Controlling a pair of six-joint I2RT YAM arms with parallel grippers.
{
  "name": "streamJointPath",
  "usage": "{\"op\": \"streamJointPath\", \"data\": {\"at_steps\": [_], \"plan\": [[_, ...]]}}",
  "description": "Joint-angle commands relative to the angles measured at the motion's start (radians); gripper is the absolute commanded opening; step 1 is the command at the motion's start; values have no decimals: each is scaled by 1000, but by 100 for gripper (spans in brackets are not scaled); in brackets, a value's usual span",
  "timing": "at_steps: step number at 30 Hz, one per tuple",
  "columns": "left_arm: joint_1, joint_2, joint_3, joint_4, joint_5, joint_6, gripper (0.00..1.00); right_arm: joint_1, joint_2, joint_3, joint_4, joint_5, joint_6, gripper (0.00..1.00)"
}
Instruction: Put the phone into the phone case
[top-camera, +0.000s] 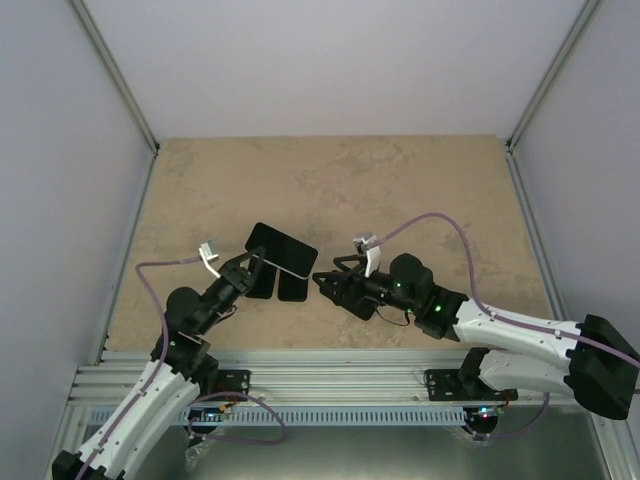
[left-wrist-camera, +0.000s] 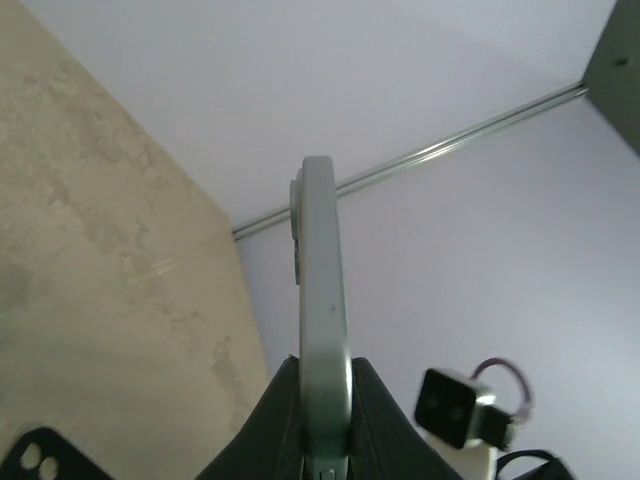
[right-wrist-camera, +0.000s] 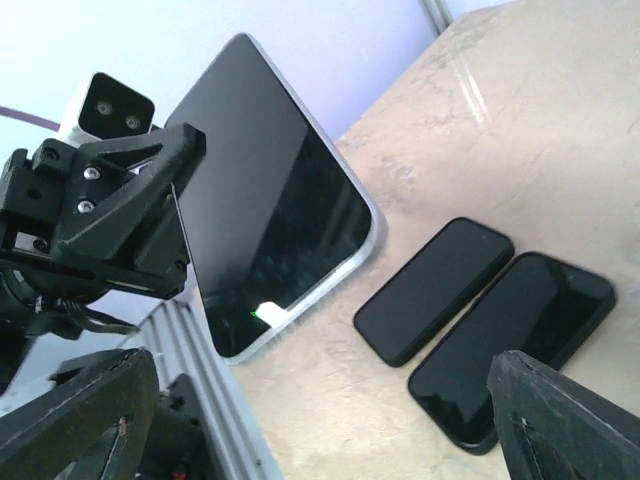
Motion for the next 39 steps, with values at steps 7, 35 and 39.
{"op": "streamJointPath", "data": {"at_steps": [7, 35, 39], "plan": [[3, -104, -50, 128, -23, -94, 0, 0, 83, -46, 360, -174, 183, 86], [3, -19, -129, 435, 100, -143, 0, -29, 248, 21, 651, -320, 362, 19], [3, 22, -121, 430, 118, -121, 3, -45, 255, -6, 709, -343, 392, 5]]}}
